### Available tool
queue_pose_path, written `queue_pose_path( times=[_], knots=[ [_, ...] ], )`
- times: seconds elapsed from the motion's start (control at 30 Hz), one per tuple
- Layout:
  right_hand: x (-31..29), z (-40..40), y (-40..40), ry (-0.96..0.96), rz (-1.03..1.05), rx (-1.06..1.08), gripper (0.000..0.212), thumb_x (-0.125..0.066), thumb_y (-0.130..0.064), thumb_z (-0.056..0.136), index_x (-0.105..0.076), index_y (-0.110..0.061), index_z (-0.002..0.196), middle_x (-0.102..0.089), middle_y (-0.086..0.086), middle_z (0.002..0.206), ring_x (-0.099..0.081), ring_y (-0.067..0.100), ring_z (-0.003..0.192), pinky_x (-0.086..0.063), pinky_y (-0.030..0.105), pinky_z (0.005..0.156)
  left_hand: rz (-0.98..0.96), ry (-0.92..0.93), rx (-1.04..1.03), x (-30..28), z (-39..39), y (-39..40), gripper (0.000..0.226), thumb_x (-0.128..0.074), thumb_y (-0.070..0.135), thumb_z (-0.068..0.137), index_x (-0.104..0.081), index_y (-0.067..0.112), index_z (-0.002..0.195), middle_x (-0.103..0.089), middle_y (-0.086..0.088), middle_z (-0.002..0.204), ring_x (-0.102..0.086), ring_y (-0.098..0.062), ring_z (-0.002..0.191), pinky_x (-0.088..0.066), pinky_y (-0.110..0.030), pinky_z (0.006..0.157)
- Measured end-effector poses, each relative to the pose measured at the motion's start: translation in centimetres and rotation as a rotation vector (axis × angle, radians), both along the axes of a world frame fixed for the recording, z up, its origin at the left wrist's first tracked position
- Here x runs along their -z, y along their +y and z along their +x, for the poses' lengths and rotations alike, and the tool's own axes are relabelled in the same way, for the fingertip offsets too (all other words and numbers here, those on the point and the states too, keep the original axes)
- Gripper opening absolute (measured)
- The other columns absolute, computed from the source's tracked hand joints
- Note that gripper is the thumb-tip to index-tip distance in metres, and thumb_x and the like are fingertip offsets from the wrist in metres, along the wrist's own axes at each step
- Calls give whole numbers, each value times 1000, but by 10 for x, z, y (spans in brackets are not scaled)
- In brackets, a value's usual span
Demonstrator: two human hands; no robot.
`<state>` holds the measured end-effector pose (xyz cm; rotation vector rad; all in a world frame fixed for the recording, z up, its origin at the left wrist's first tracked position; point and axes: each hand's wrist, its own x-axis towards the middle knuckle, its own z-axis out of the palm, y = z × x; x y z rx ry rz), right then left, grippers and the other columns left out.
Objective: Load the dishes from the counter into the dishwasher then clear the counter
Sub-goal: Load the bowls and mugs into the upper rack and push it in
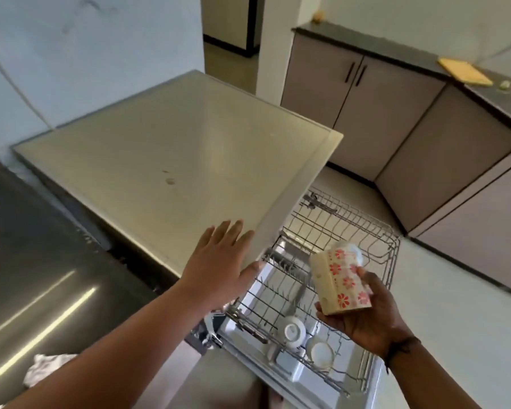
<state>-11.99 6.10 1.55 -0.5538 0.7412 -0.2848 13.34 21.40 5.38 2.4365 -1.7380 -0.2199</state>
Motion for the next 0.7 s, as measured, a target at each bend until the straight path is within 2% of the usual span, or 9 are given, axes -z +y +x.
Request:
queue_pose_path(
  times=[0.07,0.13,0.2,0.27,0.3,0.4,0.53,0.7],
  knots=[
    [20,4,-20,161,-8,-85,93,-89,-37,51,-50,-12,131,-60,27,123,-61,44,103,-54,54,79,65,-13,-25,12,-2,-17,75,-18,66,91,-5,25,152,2,-4,161,5,-25,148,3,-42,119],
    [42,16,-35,355,-88,-222,80,-82,-37,66,-46,-11,133,-61,24,124,-62,42,107,-55,54,81,140,-42,-37,27,-3,-29,81,-9,68,85,10,24,151,11,-6,160,13,-28,146,9,-45,117],
    [66,35,-44,603,-303,-369,68,-74,-41,74,-50,-5,127,-67,21,110,-67,37,96,-57,55,79,160,-101,-47,39,-2,-33,82,-15,65,85,17,25,149,13,-7,159,15,-31,144,9,-49,115],
    [84,58,-45,751,-516,-509,82,-75,-52,62,-49,-4,123,-66,13,105,-69,30,87,-59,50,75,137,-111,-57,42,-1,-31,82,-27,61,87,9,26,152,6,-6,160,10,-29,146,5,-49,116],
    [89,68,-43,789,-621,-588,86,-75,-56,57,-46,-9,123,-63,10,108,-67,27,90,-59,46,77,130,-99,-58,41,-1,-32,81,-30,60,88,6,27,152,6,-4,160,9,-28,146,4,-48,117],
    [102,97,-30,904,-1093,-922,85,-70,-63,61,-40,-20,129,-53,6,121,-53,29,110,-51,42,90,104,-73,-72,40,-1,-33,79,-32,59,88,6,31,152,9,2,159,11,-22,147,4,-47,118],
    [113,129,-9,856,-1595,-1207,86,-69,-48,67,-29,-16,135,-50,12,126,-45,36,118,-41,43,94,100,-37,-104,40,-2,-32,78,-31,61,87,6,35,151,11,6,159,14,-17,147,3,-46,119],
    [138,147,-4,674,-1904,-1461,92,-69,-38,70,-21,-15,144,-48,16,127,-44,36,117,-36,43,96,93,-39,-103,39,-1,-32,79,-32,62,85,1,34,152,1,3,161,7,-18,148,-3,-48,118]
  ],
)
